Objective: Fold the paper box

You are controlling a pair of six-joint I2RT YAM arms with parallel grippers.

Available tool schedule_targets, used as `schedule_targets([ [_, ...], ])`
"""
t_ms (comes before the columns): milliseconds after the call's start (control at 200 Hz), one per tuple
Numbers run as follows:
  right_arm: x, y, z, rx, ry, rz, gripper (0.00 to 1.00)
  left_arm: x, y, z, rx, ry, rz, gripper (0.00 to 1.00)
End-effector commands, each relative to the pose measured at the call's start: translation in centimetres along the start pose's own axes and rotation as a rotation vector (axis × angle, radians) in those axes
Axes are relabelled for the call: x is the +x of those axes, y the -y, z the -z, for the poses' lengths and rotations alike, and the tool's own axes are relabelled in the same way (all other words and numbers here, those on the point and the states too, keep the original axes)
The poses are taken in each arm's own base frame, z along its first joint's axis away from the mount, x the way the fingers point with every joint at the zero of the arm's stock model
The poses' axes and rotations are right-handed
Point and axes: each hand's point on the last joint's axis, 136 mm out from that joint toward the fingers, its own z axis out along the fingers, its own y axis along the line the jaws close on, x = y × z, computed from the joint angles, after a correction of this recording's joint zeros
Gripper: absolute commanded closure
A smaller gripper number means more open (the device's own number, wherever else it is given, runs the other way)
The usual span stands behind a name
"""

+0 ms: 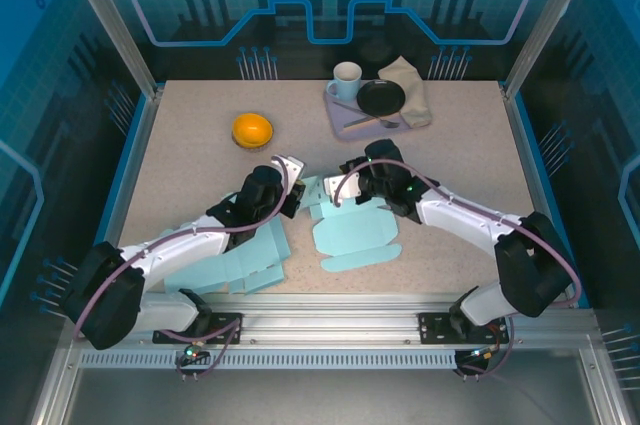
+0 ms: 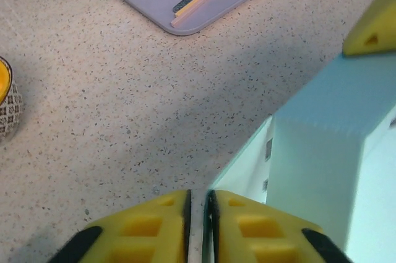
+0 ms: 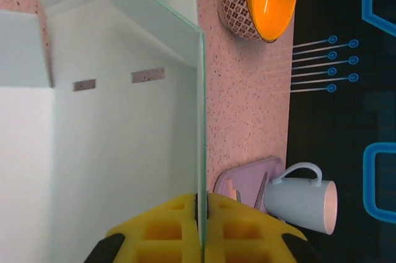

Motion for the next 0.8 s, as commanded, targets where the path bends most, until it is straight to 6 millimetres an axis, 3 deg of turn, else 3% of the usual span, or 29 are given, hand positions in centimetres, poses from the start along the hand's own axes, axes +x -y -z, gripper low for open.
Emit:
schedule_targets([
  [0, 1.0, 0.6, -0.5, 0.159, -0.079, 0.060, 1.00, -2.5, -0.2, 1.2, 0.043, 0.063, 0.083, 0.69],
  [115, 2.1, 1.6, -0.4, 0.292, -0.130, 0.073, 1.00, -3.4, -0.3, 2.9, 0.094, 0.121, 0.131, 0.56],
  [195, 2.0, 2.8, 0.2, 0.391, -0.130, 0.088, 1.00, -3.5, -1.6, 3.6, 0.079, 0.147, 0.181, 0.50],
  [385, 0.8, 6.3, 0.8, 0.539, -0.113, 0.123, 1.00, -1.7, -7.5, 2.0, -0.076, 0.063, 0.357, 0.52],
  [550, 1.4, 8.5, -1.3, 0.603, -0.173, 0.141, 1.00, -2.1, -9.1, 1.0, -0.108, 0.055, 0.410, 0.52],
  [660, 1.9, 7.5, -3.1, 0.602, -0.217, 0.152, 1.00, -2.0, -9.3, 0.4, -0.114, 0.039, 0.422, 0.53],
  [795, 1.4, 2.6, -5.4, 0.524, -0.244, 0.207, 1.00, -0.7, -9.7, 0.2, -0.148, 0.020, 0.443, 0.54],
])
